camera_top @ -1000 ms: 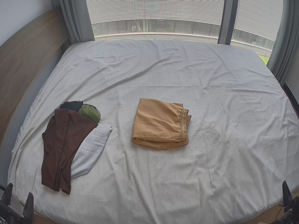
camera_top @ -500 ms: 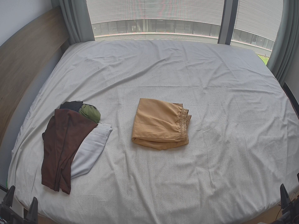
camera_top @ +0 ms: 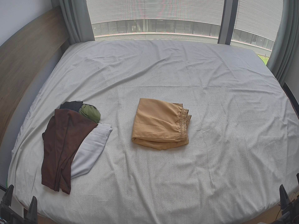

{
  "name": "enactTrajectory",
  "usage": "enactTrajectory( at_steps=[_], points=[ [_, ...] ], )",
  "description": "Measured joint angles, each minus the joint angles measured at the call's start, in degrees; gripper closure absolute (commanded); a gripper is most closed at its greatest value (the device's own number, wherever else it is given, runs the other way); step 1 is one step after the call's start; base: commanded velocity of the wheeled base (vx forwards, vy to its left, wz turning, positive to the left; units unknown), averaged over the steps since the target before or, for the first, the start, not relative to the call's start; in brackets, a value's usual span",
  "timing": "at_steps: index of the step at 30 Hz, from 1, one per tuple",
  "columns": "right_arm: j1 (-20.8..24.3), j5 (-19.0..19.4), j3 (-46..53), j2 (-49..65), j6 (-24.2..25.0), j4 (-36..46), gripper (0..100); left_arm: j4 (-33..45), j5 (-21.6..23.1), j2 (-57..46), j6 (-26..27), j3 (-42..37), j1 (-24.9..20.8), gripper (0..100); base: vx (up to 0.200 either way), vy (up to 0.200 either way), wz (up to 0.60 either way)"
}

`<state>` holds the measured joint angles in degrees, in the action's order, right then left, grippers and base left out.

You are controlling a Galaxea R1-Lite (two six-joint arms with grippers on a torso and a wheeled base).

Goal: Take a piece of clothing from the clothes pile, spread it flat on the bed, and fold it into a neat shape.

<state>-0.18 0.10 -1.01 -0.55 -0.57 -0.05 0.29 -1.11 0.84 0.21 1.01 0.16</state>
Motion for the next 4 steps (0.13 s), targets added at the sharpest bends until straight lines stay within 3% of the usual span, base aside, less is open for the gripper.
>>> enactTrajectory(
  at_steps=[4],
  points=[
    [0.0,0.1,0.0,0.0,0.0,0.0,0,0.0,-0.1,0.0,0.0,0.0,0.0,0,0.0,0.0,0.0]
  ],
)
